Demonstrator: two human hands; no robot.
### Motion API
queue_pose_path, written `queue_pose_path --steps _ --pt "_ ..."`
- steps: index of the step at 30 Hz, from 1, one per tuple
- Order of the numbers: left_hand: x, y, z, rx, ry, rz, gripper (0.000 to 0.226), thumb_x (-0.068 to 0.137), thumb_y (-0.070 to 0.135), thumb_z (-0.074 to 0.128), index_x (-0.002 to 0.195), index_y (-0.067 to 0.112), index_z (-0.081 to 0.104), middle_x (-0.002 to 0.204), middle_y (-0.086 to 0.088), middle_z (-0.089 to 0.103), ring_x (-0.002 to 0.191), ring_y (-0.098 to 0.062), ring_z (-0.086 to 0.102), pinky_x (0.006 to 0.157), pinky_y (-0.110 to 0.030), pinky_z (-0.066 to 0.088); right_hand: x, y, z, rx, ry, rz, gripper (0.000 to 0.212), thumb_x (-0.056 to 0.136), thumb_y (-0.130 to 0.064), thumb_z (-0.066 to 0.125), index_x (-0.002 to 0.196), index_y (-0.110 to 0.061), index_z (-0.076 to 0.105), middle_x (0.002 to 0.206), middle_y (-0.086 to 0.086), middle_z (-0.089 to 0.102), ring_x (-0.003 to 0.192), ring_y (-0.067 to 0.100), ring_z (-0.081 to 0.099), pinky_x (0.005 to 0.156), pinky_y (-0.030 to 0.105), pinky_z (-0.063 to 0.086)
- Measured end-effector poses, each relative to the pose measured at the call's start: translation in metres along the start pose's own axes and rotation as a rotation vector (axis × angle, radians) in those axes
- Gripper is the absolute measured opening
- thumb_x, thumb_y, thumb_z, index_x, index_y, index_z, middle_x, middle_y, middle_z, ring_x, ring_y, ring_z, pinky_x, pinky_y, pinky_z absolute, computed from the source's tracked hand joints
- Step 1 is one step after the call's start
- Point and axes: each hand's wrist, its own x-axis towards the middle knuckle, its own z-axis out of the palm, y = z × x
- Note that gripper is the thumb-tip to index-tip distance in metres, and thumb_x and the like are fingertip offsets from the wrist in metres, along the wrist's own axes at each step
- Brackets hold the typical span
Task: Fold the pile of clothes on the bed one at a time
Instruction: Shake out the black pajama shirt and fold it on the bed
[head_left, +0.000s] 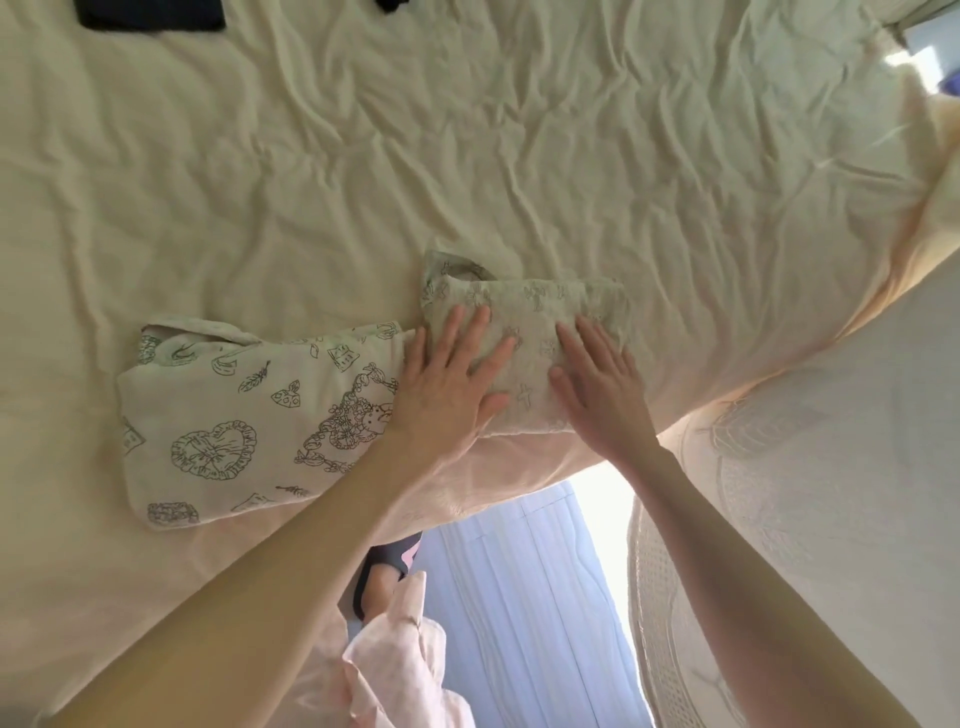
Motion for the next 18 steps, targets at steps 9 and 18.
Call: queue_pose_path --steps 9,18 --pt "-0.053 -0.028 -0.066 -0.271 0.165 -0.11 0.058 0.1 0.041 0.03 0.15 0.028 0.005 0.159 -0.004 -0.006 0.145 -0.02 -0.012 0.116 -0.039 -0.005 -0.005 -0.056 -0.05 -0.069 0.01 -0.118 0.057 0.096 -0.043 0.04 0.148 -0.022 0.029 0.156 0.006 0.024 0.145 0.024 0.017 0.118 0.048 0.006" --pt "-0.2 -0.118 -0.183 -0.278 0.451 -0.374 0.055 0.099 0.039 0.033 0.149 0.025 0.019 0.159 -0.001 0.007 0.146 -0.018 -0.007 0.116 -0.036 -0.001 -0.016 -0.248 -0.116 -0.046 -0.005 -0.458 0.069 0.091 -0.064 0.016 0.15 -0.027 0.018 0.157 0.004 0.019 0.146 0.021 0.015 0.118 0.042 0.002"
